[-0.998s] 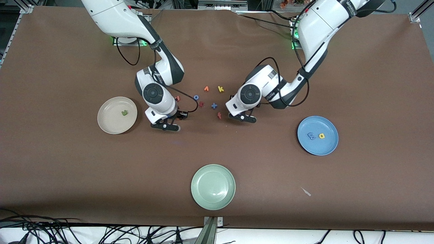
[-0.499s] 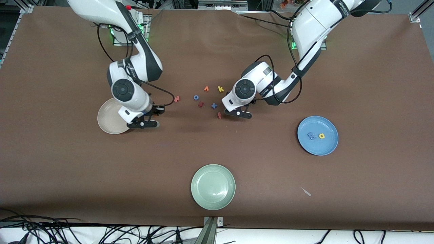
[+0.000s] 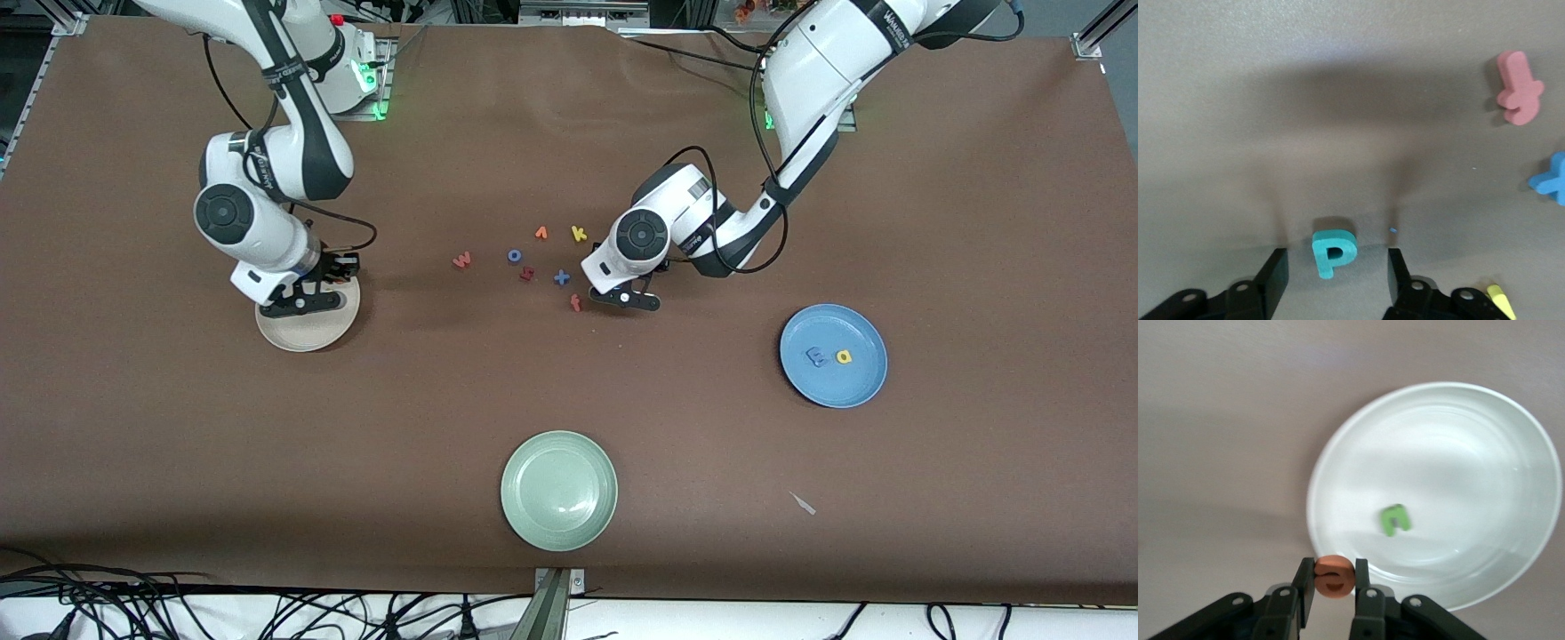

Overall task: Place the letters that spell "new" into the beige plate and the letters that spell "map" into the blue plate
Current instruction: 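Drop the p in the blue plate while the right gripper grasps the pink w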

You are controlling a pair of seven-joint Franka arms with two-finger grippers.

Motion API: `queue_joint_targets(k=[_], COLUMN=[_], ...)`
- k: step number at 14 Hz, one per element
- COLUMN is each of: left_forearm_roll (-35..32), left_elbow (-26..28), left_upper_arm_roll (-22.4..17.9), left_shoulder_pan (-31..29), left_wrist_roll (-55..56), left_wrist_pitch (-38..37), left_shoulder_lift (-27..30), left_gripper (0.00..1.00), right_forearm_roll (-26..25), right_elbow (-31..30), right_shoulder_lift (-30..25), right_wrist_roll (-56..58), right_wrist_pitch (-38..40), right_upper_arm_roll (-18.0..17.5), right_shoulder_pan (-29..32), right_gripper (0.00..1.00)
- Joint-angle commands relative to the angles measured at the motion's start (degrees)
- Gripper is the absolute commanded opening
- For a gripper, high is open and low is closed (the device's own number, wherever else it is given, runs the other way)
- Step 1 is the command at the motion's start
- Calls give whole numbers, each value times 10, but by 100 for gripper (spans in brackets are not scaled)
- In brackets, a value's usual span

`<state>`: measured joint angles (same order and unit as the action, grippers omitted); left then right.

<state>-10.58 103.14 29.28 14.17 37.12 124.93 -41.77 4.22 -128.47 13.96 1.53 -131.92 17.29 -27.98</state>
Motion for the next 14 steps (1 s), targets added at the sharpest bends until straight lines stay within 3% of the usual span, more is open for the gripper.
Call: queue_joint_targets(k=[1, 2, 3, 4, 5, 9, 14], left_forearm_roll=[-26, -26, -26, -26, -26, -27, -27], left_elbow=[-1, -1, -1, -1, -2, -7, -71], left_upper_arm_roll=[-3, -3, -3, -3, -2, -2, -1], left_shoulder_pan=[5, 5, 5, 5, 5, 1, -37], left_wrist_roll=[24, 24, 25, 25, 26, 29, -47], left_wrist_pitch=[7, 7, 7, 7, 5, -6, -166], left_shoulder_lift=[-3, -3, -3, -3, -2, 4, 33], left_gripper=[60, 53, 41, 27, 19, 13, 10], right_forearm_roll=[9, 11, 15, 15, 15, 15, 16], right_elbow=[-7, -5, 1, 4, 11, 18, 16], right_shoulder_lift=[21, 22, 19, 15, 12, -1, -2], right_wrist_roll=[22, 10, 0, -23, -50, -181, -409], right_wrist_pitch=[-15, -15, -9, -1, 12, 21, -8], right_upper_arm_roll=[18, 18, 17, 13, 2, -83, -151], right_shoulder_pan=[-1, -1, -2, -5, -6, -7, -7], right_gripper=[41, 87, 100, 100, 100, 100, 100])
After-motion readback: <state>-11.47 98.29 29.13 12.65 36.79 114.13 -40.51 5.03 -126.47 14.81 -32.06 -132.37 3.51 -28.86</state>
